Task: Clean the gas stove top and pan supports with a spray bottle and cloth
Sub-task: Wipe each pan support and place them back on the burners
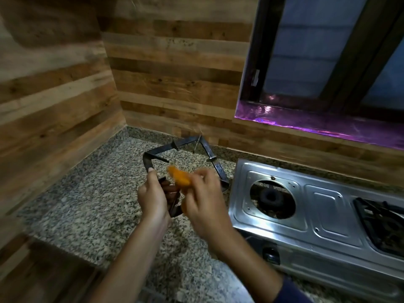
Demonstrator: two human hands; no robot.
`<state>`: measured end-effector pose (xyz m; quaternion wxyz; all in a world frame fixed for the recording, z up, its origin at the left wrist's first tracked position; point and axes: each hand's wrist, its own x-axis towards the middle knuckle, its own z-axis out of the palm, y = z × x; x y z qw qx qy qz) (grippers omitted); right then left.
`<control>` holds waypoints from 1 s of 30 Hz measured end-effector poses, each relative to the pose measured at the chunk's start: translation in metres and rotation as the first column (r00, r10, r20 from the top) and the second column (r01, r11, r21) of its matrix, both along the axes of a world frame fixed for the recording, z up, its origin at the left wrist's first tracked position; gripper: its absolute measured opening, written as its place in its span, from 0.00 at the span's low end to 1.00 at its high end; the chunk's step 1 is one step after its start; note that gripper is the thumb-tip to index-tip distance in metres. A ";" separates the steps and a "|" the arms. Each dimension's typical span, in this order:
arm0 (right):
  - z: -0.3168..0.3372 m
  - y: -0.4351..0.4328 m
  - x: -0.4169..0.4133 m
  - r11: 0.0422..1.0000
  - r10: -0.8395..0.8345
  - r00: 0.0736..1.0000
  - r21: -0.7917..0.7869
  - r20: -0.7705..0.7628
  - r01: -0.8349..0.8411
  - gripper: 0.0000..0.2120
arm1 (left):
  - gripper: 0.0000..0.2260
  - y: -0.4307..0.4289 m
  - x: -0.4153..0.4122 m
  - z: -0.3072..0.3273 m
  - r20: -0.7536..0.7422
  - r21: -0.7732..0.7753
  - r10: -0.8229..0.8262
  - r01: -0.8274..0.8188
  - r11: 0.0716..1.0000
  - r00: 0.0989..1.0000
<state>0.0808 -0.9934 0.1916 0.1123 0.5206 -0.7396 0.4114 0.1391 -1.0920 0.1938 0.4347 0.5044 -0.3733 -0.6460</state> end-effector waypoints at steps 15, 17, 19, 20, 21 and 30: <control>-0.027 0.075 -0.036 0.948 -0.160 0.987 -0.275 0.014 0.158 0.20 | 0.19 -0.023 -0.003 -0.002 -0.111 0.172 -0.023 0.042 0.984 0.994; -0.019 0.060 -0.037 0.959 -0.170 0.978 -0.249 -0.118 0.137 0.17 | 0.19 -0.016 -0.010 -0.007 -0.092 0.177 -0.106 0.121 0.977 0.990; -0.031 0.051 -0.034 0.989 -0.110 0.968 -0.122 -0.224 0.084 0.16 | 0.19 -0.005 -0.017 -0.012 -0.098 0.180 -0.167 0.183 0.967 0.981; -0.041 0.054 -0.033 0.995 -0.098 0.963 -0.059 -0.252 0.085 0.17 | 0.19 0.000 -0.020 -0.015 -0.103 0.168 -0.189 0.204 0.964 0.977; -0.051 0.059 -0.031 0.994 -0.108 0.960 -0.019 -0.258 0.106 0.18 | 0.19 0.002 -0.023 -0.020 -0.097 0.142 -0.208 0.221 0.965 0.973; -0.139 0.224 -0.041 0.926 -0.333 0.941 0.208 0.054 0.315 0.24 | 0.21 0.046 -0.040 -0.052 -0.117 0.260 -0.379 0.396 0.881 0.918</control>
